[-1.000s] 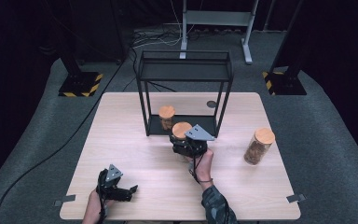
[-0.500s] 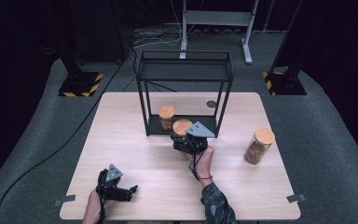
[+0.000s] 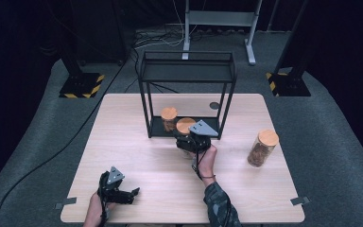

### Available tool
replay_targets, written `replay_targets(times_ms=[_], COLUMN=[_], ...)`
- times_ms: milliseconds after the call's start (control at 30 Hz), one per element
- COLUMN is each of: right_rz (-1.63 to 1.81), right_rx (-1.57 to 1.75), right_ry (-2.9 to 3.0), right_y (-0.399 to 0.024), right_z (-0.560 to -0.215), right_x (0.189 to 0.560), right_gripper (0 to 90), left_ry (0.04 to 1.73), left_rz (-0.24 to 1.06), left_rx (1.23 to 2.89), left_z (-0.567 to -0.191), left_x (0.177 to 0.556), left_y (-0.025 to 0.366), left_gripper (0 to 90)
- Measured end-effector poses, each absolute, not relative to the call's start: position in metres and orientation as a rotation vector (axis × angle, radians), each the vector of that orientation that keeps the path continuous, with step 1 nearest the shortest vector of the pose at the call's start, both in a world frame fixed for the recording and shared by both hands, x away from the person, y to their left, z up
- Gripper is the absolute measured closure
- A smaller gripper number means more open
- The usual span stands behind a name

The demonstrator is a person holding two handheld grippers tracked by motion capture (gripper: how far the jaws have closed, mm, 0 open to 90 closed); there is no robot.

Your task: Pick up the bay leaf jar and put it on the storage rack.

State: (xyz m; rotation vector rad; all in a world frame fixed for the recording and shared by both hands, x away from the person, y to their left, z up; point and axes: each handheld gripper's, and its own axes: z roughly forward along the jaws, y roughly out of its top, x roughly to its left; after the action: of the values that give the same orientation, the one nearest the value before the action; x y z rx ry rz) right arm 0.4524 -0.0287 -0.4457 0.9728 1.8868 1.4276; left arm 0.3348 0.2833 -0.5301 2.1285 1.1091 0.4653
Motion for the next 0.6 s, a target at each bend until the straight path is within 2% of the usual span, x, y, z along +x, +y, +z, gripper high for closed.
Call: replay_targets(times_ms=[600], right_rz=[1.402], right_rx=[0.981], right_ry=[1.892], right_y=[-0.027], right_z=[-0.443], right_x=[0.467], right_gripper=[24.8], left_ry=[1.110], left_rz=[0.464], left_rx=[2.128], left_z=[-0.530], left_x=[0.335], left_y=[0.283], left_gripper=[0.6])
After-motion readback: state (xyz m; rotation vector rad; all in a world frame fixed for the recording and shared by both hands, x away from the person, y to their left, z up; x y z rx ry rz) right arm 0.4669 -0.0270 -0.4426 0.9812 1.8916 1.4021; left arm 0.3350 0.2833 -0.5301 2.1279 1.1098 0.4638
